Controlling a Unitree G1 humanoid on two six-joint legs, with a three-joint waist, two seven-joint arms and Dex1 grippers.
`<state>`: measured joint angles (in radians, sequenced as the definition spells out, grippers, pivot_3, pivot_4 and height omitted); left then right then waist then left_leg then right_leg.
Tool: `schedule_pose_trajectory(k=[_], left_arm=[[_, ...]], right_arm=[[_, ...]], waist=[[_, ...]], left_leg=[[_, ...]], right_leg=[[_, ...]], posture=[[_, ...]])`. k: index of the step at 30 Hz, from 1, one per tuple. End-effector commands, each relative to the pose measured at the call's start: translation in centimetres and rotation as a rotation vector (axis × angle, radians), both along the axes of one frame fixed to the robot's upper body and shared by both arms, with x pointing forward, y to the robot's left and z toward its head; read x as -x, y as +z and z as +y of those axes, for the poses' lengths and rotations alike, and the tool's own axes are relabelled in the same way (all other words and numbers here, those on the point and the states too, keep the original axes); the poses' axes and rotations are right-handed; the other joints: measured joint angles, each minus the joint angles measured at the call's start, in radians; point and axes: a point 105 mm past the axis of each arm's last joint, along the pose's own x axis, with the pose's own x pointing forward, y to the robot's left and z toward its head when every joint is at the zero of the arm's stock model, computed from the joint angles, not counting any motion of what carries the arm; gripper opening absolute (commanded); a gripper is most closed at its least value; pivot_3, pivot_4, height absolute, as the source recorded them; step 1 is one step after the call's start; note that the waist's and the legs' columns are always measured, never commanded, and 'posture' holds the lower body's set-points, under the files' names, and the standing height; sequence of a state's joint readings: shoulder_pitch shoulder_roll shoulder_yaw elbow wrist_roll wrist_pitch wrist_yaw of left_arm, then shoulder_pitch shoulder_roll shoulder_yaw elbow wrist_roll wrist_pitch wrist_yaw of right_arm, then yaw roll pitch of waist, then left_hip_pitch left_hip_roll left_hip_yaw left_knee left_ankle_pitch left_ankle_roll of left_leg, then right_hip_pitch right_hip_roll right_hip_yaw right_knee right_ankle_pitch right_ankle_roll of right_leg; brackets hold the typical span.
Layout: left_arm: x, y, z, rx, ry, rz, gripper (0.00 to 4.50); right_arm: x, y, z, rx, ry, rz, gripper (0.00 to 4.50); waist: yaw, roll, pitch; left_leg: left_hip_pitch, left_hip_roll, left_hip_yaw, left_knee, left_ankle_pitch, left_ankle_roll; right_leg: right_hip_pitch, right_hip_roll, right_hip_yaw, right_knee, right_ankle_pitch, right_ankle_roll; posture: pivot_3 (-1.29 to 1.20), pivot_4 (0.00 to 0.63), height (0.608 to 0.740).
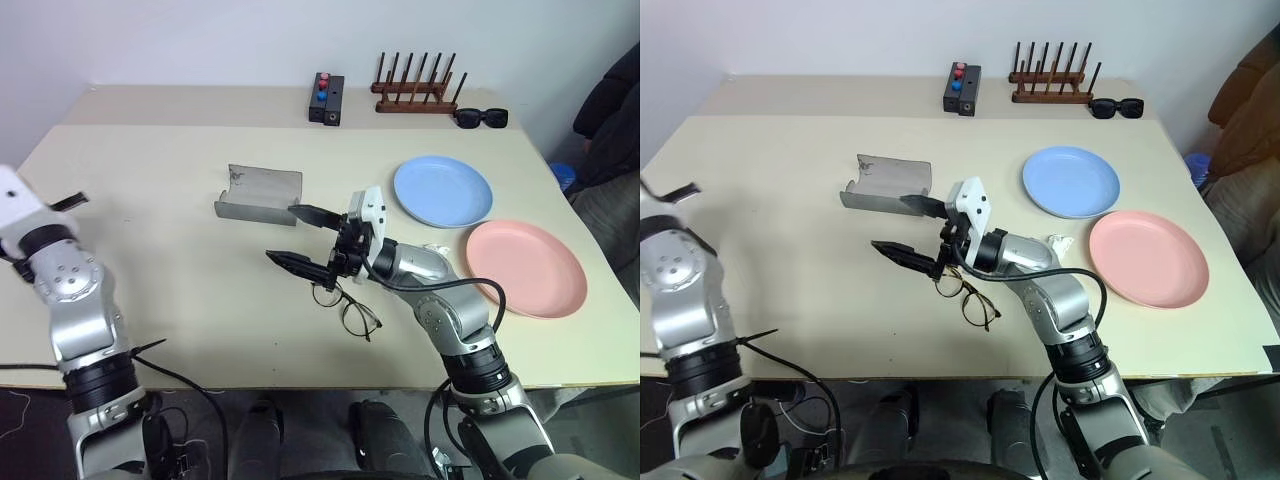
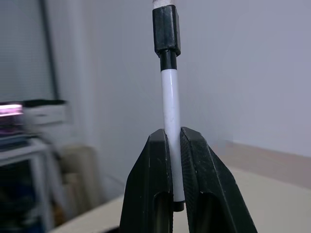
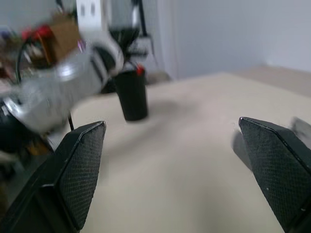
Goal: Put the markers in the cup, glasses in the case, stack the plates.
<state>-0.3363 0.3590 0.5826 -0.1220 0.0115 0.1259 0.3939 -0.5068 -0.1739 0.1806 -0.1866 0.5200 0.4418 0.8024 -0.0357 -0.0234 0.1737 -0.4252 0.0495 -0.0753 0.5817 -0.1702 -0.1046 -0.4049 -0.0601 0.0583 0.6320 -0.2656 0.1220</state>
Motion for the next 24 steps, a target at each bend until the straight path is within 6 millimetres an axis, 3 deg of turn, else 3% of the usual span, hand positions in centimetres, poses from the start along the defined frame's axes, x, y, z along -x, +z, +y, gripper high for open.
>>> schedule_pose_trajectory(k=[1,18,22,24], left_arm=[[1.7,0.8,1.1,-0.036,0.062,-0.026,0.02],[1.6,-2.3,1.8,0.051,0.094,0.024,0.02],[1.4,-2.7,1.6,0.055,0.098,0.032,1.48],[1.4,-2.8,1.5,0.061,0.099,0.034,2.52]], right_arm=[[0.7,1.8,0.1,-0.043,0.032,-0.047,4.50],[1.1,1.6,0.4,-0.045,0.039,-0.047,4.50],[1.1,1.6,0.4,-0.045,0.036,-0.045,4.50],[1.1,1.6,0.4,-0.044,0.037,-0.045,4.50]], waist=[[0.002,0.000,0.000],[0.005,0.000,0.000],[0.005,0.000,0.000],[0.005,-0.001,0.000]], left_leg=[[0.000,0.000,0.000,0.000,0.000,0.000],[0.000,0.000,0.000,0.000,0.000,0.000],[0.000,0.000,0.000,0.000,0.000,0.000],[0.000,0.000,0.000,0.000,0.000,0.000]], right_leg=[[0.000,0.000,0.000,0.000,0.000,0.000],[0.000,0.000,0.000,0.000,0.000,-0.001],[0.000,0.000,0.000,0.000,-0.001,-0.002],[0.000,0.000,0.000,0.000,0.000,-0.002]], posture=[[0.00,0.150,0.740],[0.00,0.150,0.740],[0.00,0.150,0.740],[0.00,0.150,0.740]])
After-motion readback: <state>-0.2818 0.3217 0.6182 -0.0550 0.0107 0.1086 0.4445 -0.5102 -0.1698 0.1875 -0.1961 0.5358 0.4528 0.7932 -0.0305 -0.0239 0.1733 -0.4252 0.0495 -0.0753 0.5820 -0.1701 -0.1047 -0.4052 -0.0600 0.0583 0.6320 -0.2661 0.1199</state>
